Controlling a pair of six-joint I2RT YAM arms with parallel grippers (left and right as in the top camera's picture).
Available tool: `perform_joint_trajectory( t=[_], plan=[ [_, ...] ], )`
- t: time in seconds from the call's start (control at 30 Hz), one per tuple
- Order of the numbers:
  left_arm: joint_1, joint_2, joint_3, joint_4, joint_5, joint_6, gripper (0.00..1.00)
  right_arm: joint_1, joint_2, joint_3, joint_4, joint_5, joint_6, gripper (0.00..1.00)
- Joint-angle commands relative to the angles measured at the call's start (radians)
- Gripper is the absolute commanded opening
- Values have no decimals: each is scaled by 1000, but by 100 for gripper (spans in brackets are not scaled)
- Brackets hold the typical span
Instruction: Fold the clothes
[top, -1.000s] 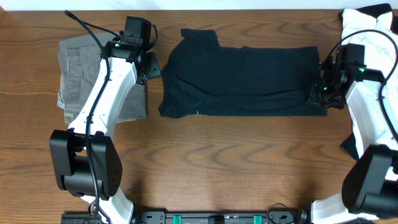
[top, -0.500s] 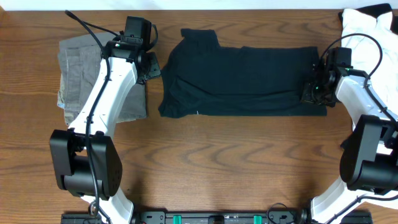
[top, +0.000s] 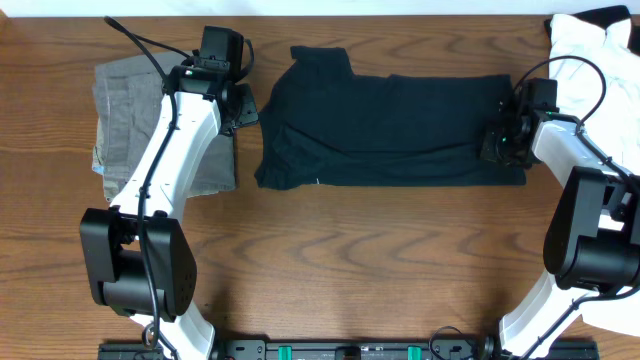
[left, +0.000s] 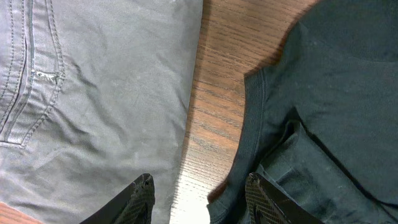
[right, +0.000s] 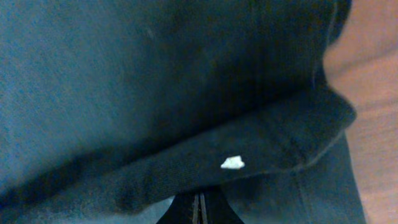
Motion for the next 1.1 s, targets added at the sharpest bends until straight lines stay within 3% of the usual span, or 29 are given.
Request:
perform_joint_trajectory(
  t=[0.0, 0.23, 0.63, 0.73, 0.9, 1.07],
  plan=[
    [3, 5, 5, -5, -13, -12, 49, 5, 14, -3, 27, -16, 16, 1],
    [3, 5, 5, -5, -13, -12, 50, 5, 33, -3, 69, -13, 15, 2],
    [3, 5, 5, -16, -13, -12, 50, 5, 43, -3, 231, -15, 14, 12],
    [3, 5, 5, -16, -13, -12, 50, 6, 39, 4, 233, -68, -11, 10],
    [3, 5, 5, -15, -13, -13, 50, 32, 2, 82, 143, -118, -106, 9],
    [3, 5, 5, -16, -13, -13, 50, 113, -16, 244, -125, -121, -239, 5]
  ],
)
